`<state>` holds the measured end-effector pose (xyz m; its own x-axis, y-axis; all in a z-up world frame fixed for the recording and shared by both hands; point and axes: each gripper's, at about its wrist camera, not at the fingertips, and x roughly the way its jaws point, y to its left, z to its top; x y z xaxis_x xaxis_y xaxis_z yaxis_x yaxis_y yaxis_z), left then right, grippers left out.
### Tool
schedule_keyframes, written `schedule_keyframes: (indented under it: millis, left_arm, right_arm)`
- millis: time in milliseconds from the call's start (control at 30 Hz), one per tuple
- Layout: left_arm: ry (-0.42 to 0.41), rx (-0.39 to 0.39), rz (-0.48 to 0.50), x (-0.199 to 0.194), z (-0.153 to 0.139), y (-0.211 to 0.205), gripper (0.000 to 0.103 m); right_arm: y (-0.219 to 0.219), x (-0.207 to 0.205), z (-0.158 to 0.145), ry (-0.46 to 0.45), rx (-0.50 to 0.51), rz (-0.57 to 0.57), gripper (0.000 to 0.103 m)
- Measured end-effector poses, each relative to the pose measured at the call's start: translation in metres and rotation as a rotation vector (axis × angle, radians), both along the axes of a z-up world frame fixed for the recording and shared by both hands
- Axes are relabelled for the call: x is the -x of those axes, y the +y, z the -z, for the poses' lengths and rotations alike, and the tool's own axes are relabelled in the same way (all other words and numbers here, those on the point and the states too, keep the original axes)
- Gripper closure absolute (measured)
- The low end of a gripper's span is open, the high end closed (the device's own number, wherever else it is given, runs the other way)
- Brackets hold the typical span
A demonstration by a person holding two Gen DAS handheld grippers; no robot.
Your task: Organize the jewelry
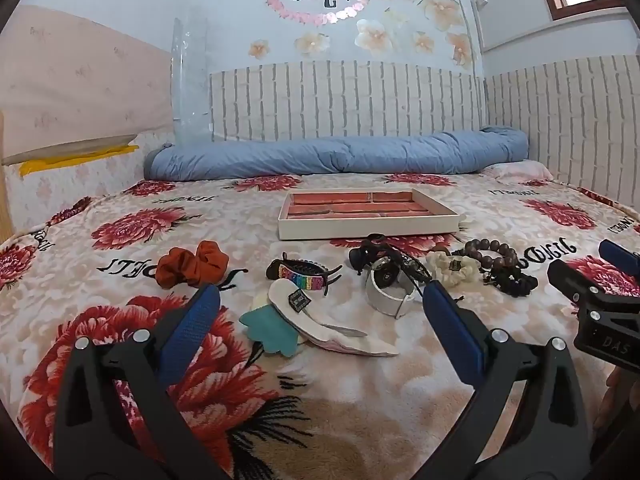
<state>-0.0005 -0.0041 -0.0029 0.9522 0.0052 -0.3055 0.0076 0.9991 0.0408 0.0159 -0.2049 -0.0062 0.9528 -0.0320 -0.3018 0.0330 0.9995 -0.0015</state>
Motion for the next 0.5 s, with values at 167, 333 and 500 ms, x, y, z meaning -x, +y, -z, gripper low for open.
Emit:
schedule_keyframes:
  millis: [167, 333, 500]
  left_arm:
    - [0.004, -0.002, 0.009, -0.0021, 0.0039, 0.0013, 0.005]
    - [0.007, 0.0, 0.008, -0.0038, 0.002, 0.003, 0.005]
    - [0.008, 0.0, 0.008, -0.0038, 0.0021, 0.0029, 0.005]
  right_arm:
    - [0.0047, 0.0017, -0.0001, -0.003, 0.014, -0.002, 0.004]
    - [0.005, 0.0021, -0.0001, -0.005, 0.015, -0.002, 0.004]
    - [0.0053, 0.0022, 0.0, -0.006, 0.016, -0.002, 0.004]
